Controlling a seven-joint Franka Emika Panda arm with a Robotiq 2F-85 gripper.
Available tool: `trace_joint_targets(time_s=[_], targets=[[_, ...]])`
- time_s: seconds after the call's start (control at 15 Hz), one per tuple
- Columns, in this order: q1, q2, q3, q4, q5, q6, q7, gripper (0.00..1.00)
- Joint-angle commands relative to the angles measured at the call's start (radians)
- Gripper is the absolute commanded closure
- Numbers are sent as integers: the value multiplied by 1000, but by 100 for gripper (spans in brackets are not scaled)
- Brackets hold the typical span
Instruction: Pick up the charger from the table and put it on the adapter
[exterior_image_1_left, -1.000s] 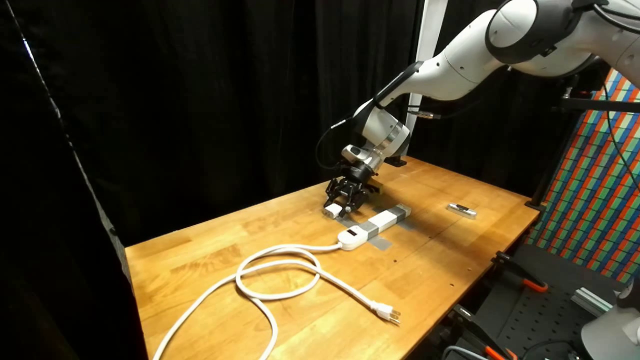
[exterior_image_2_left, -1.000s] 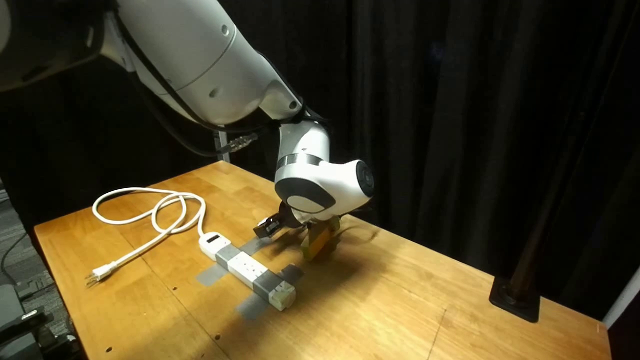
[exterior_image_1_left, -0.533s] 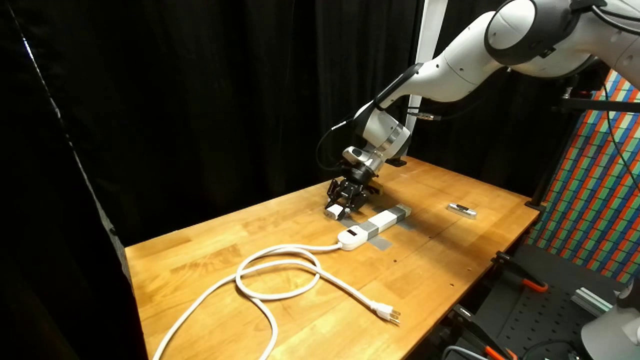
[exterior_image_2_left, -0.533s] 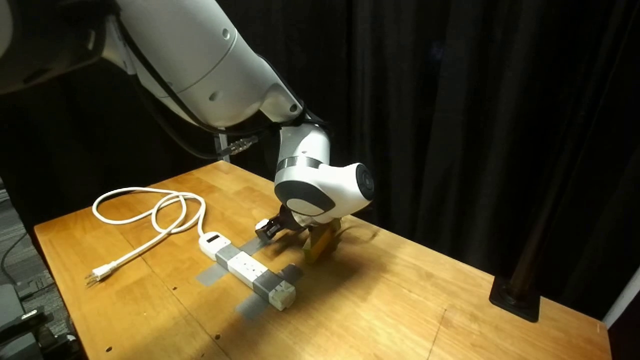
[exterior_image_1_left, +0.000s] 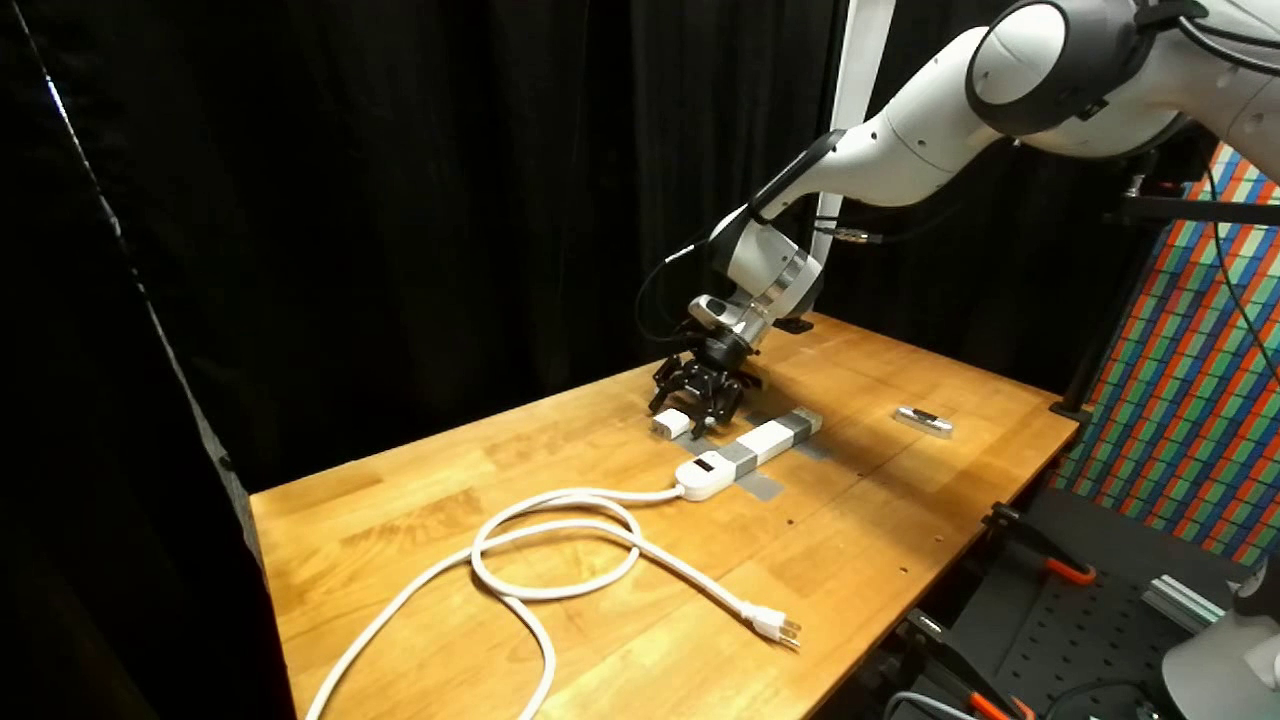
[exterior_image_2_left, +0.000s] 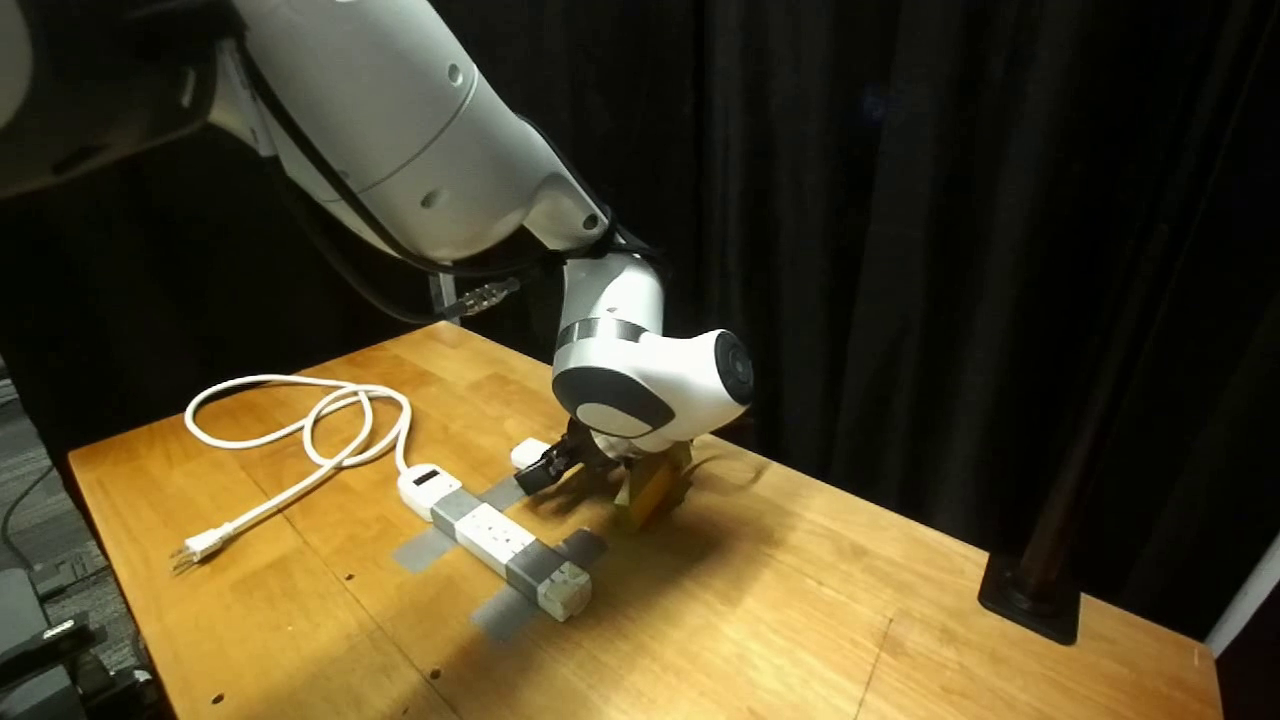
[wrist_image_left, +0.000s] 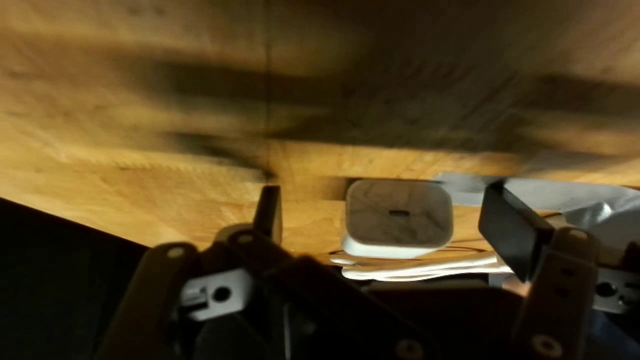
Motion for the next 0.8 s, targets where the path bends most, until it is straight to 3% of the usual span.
trace_joint_targets(time_s=[0.0, 0.33, 0.73], targets=[[19, 16, -14, 31, 27, 18, -10, 33], [26, 19, -23, 43, 22, 24, -5, 71], [46, 12, -38, 83, 19, 40, 97, 77]])
